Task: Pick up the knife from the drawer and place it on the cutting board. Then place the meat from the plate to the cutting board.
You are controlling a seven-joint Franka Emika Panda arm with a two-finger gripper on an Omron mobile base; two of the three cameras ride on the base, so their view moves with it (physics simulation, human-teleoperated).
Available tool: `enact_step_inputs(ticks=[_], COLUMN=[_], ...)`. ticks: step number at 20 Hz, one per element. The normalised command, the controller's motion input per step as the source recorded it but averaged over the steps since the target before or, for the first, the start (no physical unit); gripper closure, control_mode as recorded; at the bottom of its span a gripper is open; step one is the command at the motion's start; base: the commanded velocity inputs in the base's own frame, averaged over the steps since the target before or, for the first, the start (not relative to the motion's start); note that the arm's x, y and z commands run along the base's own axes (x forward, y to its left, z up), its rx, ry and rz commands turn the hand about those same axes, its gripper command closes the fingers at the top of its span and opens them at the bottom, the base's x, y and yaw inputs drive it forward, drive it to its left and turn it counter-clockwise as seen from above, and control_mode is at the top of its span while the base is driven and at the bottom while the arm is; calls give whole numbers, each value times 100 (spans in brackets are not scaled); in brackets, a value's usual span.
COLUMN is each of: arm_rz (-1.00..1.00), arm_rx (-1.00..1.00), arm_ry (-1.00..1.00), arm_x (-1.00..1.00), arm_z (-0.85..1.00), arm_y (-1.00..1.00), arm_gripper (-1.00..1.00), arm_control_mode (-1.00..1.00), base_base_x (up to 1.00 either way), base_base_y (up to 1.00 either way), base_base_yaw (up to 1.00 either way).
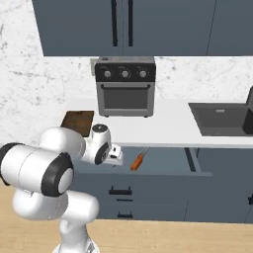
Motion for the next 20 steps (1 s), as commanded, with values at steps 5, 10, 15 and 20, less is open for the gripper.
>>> enact_step_inputs(ticks=[5,10,15,20], arm_rz=[0,0,0,0], arm_rx=[0,0,0,0], arm_ry=[0,0,-10,-25], arm_x=[12,8,-8,-11], arm_z=[-47,-27,4,33], arm_y=[0,0,-6,-6], arm_gripper=[-100,-100,-100,-100], arm_control_mode=[-100,-100,-100,-100], base_base_x=[0,0,0,0], base_base_y=[0,0,0,0], base_base_yaw=[0,0,0,0])
